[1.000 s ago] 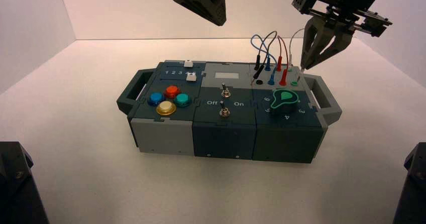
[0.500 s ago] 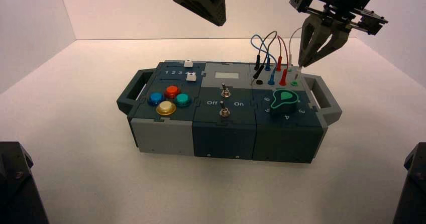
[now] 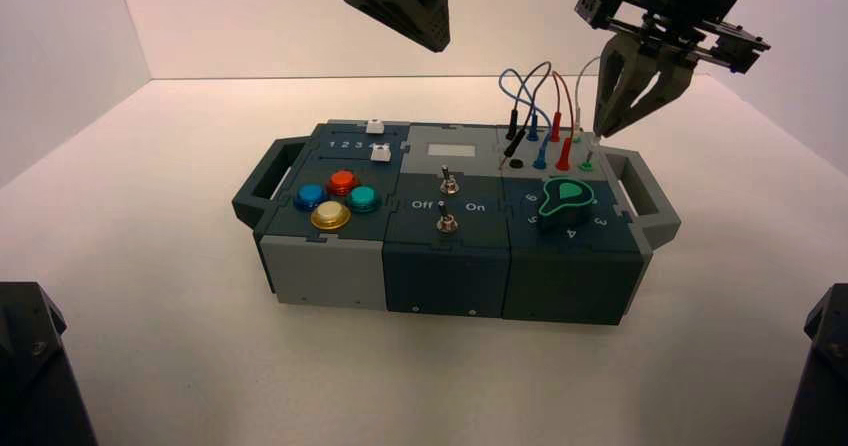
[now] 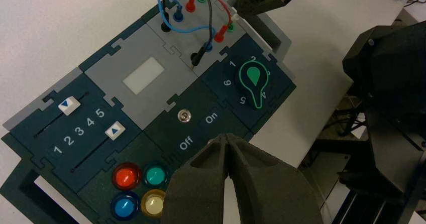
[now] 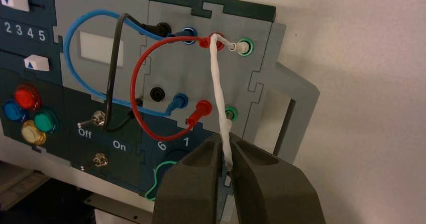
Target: Insert the white wire.
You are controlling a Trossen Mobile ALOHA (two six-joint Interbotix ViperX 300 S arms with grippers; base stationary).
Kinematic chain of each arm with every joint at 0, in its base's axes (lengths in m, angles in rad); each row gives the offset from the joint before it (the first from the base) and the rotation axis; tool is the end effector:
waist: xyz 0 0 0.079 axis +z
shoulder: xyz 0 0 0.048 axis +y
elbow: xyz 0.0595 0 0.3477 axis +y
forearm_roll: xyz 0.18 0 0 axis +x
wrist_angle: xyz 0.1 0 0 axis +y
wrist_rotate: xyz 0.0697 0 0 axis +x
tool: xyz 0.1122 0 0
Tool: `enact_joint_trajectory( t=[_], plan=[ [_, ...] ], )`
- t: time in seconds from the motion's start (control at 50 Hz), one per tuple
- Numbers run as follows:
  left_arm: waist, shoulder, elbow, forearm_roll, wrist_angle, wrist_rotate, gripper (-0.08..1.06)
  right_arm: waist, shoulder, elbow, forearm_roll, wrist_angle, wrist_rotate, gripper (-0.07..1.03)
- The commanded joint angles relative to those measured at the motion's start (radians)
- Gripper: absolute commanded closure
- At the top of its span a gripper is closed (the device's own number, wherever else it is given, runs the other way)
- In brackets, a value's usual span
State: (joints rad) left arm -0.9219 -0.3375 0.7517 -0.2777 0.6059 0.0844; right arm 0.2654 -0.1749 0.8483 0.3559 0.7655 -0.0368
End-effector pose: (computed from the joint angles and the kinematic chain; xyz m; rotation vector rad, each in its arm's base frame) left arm 0.1551 -0.2515 0.2107 0.2696 1.0374 -0.9062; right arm 0.2257 0.1069 0.1310 0.1670 1.4602 0.2600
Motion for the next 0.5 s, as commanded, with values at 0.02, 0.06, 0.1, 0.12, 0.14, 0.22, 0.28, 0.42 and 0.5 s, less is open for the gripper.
enact_joint_trajectory(
  t=[0.02, 0.06, 0.1, 0.12, 0.14, 0.22, 0.28, 0.42, 0.5],
  plan=[
    [-0.003, -0.018, -0.025, 0.002, -0.005, 0.002, 1.01, 0.005, -0.006, -0.021, 0.006, -0.006, -0.002, 0.99],
    [-0.003, -0.018, -0.025, 0.002, -0.005, 0.002, 1.01, 0.006, -0.005, -0.021, 0.008, -0.006, 0.0, 0.99],
    [-0.003, -0.018, -0.025, 0.002, -0.005, 0.003, 1.01, 0.005, -0.003, -0.021, 0.008, -0.006, 0.0, 0.99],
    [-0.003, -0.018, -0.025, 0.002, -0.005, 0.003, 1.01, 0.006, -0.002, -0.021, 0.008, -0.006, -0.002, 0.99],
    [-0.003, -0.018, -0.025, 0.002, -0.005, 0.002, 1.01, 0.005, 0.0, -0.021, 0.008, -0.006, 0.0, 0.99],
    [-0.002, -0.018, -0.023, 0.0, -0.005, 0.003, 1.01, 0.005, 0.005, -0.02, 0.008, -0.012, -0.002, 0.99],
    [-0.003, -0.018, -0.023, 0.002, -0.005, 0.002, 1.01, 0.005, 0.006, -0.02, 0.008, -0.014, -0.002, 0.99],
    [-0.002, -0.018, -0.023, 0.002, -0.005, 0.003, 1.01, 0.006, 0.015, -0.02, 0.008, -0.015, -0.002, 0.99],
    [-0.002, -0.018, -0.023, 0.002, -0.005, 0.002, 1.01, 0.006, 0.02, -0.02, 0.008, -0.015, -0.002, 0.99]
  ],
)
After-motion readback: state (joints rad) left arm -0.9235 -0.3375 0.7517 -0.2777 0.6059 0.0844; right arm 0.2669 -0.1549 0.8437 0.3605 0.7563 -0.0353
